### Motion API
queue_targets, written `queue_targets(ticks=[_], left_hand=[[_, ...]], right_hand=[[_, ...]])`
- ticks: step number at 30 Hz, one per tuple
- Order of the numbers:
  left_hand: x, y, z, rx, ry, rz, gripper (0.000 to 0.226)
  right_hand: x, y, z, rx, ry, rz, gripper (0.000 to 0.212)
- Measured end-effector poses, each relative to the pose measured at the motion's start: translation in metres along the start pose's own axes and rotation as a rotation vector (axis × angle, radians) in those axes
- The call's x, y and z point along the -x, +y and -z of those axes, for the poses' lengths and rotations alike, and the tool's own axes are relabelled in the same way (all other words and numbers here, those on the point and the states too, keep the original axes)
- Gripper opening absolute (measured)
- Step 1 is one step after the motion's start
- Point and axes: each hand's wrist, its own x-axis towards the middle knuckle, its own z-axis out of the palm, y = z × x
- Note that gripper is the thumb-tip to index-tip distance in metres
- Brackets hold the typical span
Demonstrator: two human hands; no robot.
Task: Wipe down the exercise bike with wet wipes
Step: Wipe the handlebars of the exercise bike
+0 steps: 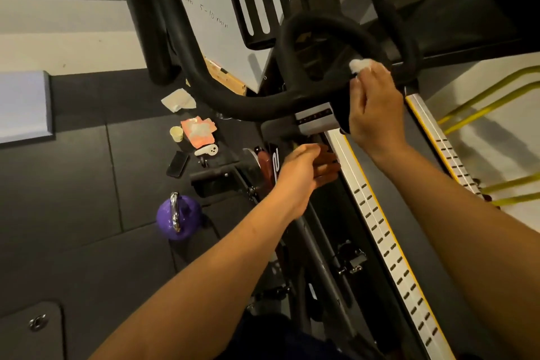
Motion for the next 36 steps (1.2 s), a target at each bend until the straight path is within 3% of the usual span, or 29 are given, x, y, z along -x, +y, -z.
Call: queue_targets(ticks=[4, 7, 9, 15, 17, 20, 21, 22, 24, 25, 30, 32, 36], left_hand=[[0.004, 0.007, -0.002, -0.067, -0.059, -0.045, 0.03], [0.005, 0.001, -0.01, -0.15, -0.197, -0.086, 0.027], [0.006, -0.011, -0.011, -0.116, -0.202, -0.124, 0.021], [0.01, -0.03, -0.003, -0.165, -0.002, -0.223, 0.006], [0.0, -0.021, 0.001, -0.19, 0.087, -0.26, 0.011], [-0.032, 0.012, 0.007, -0.065, 0.413, -0.359, 0.004], [-0.047, 0.021, 0.006, 0.002, 0.483, -0.39, 0.014], [-0.06, 0.027, -0.003, 0.037, 0.484, -0.4, 0.021], [-0.08, 0.021, -0.029, -0.151, 0.376, -0.37, 0.015], [-0.094, 0.011, -0.038, -0.26, 0.365, -0.373, 0.026], [-0.126, -0.013, -0.023, -0.617, 0.628, -0.542, 0.024], [-0.125, -0.018, -0.022, -0.567, 0.633, -0.641, 0.023], [-0.108, -0.027, -0.038, -0.305, 0.417, -0.851, 0.022]], right_hand=[[0.057, -0.003, 0.015, 0.037, 0.046, 0.047, 0.043], [0.094, -0.029, 0.013, 0.002, 0.008, 0.051, 0.04], [0.1, -0.04, 0.014, -0.034, 0.014, 0.035, 0.036], [0.103, -0.036, 0.027, -0.111, -0.149, -0.241, 0.02], [0.092, -0.031, 0.03, -0.071, -0.113, -0.177, 0.023], [0.055, -0.019, 0.032, -0.022, 0.032, -0.097, 0.019], [0.043, -0.014, 0.03, 0.003, 0.048, -0.089, 0.016], [0.034, -0.01, 0.025, 0.037, 0.047, -0.092, 0.015], [0.021, -0.001, 0.012, 0.087, 0.057, -0.1, 0.021], [0.016, 0.003, 0.007, 0.091, 0.077, -0.099, 0.024], [0.007, 0.02, -0.009, 0.017, 0.18, -0.033, 0.033], [0.007, 0.025, -0.014, -0.019, 0.186, -0.017, 0.031], [0.008, 0.026, -0.017, -0.031, 0.215, -0.025, 0.027]])
